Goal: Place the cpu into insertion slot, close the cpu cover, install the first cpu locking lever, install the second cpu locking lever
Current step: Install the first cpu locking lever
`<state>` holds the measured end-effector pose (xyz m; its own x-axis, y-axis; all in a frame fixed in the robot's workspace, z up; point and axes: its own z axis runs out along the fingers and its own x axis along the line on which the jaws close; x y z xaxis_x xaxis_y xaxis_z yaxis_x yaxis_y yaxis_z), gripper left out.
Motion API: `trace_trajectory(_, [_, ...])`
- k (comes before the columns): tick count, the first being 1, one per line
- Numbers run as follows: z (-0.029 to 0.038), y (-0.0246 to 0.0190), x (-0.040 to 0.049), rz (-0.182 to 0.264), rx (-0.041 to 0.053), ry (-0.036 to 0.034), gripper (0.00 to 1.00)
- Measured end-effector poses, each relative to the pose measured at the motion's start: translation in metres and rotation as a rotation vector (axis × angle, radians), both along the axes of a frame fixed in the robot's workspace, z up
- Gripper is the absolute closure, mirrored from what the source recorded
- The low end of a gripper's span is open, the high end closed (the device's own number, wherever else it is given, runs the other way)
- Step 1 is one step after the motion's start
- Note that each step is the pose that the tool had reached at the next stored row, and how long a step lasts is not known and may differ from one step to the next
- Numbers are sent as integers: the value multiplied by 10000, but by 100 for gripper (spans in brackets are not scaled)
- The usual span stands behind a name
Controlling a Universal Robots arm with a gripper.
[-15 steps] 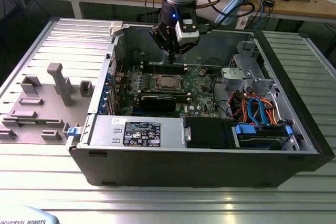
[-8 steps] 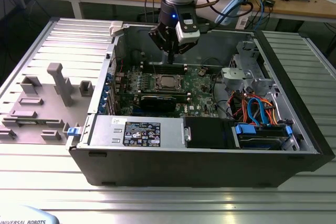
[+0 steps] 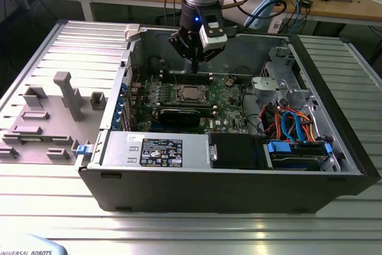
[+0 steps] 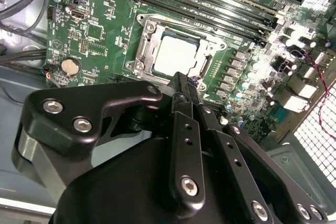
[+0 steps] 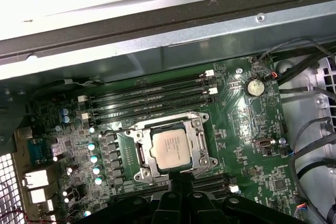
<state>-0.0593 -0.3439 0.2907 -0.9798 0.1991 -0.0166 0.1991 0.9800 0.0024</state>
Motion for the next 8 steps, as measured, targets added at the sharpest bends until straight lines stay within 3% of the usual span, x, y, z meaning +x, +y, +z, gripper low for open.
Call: trace_trajectory(8, [-1, 0, 0, 12, 2, 0, 89])
